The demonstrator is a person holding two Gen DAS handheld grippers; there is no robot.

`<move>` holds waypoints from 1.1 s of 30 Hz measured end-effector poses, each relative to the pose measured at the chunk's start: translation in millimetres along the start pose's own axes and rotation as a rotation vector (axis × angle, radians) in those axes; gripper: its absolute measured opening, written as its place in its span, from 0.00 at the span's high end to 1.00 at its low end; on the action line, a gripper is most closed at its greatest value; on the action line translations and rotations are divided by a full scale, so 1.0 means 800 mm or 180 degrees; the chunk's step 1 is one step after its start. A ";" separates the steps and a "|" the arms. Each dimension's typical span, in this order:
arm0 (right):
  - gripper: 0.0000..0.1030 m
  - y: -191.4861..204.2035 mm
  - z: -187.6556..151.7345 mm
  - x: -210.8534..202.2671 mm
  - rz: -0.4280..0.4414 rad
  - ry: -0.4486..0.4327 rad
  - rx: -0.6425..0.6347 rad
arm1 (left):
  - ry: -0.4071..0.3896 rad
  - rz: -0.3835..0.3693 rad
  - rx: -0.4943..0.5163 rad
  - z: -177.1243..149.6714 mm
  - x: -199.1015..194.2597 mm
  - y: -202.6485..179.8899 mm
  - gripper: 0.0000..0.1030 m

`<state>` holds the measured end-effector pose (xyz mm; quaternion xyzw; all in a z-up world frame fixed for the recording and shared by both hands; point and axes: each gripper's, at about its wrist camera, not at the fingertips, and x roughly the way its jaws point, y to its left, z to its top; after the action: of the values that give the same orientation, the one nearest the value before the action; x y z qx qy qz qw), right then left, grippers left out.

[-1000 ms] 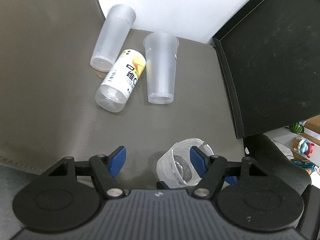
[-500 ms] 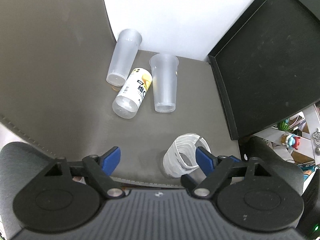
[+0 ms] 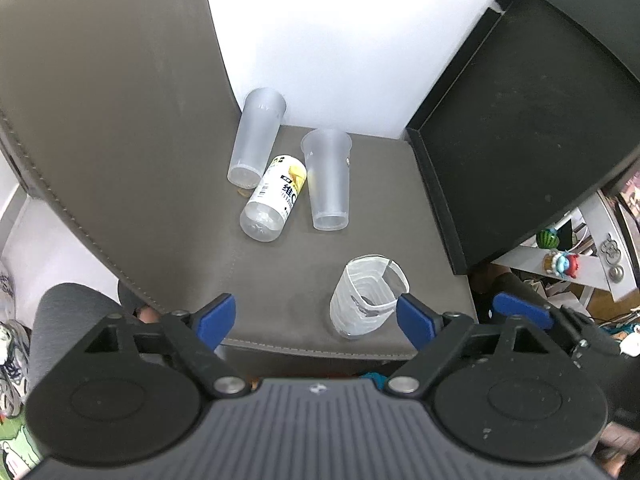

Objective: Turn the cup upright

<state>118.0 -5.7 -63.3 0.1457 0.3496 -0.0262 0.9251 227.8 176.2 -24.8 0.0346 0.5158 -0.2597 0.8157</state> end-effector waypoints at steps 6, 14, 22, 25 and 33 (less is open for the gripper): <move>0.00 -0.003 0.004 -0.034 0.0121 0.0011 0.0053 | -0.0006 0.0019 0.0070 -0.018 -0.019 -0.009 0.13; 0.00 0.003 0.004 -0.068 0.0120 0.0057 -0.0039 | -0.0141 0.0087 0.0170 -0.033 -0.055 -0.020 0.12; 0.00 -0.009 -0.003 -0.095 0.0098 -0.0015 0.0063 | -0.0257 0.0099 0.0200 -0.050 -0.082 -0.018 0.12; 0.00 -0.010 -0.005 -0.110 0.0092 -0.0062 0.0058 | -0.0287 0.0107 0.0224 -0.059 -0.090 -0.019 0.12; 0.00 -0.008 -0.005 -0.145 0.0080 -0.0198 0.0059 | -0.0375 0.0084 0.0233 -0.075 -0.117 -0.016 0.12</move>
<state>27.2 -17.0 8.2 0.1577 0.3186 -0.0224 0.9344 141.6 220.9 30.0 0.0559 0.4565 -0.2692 0.8461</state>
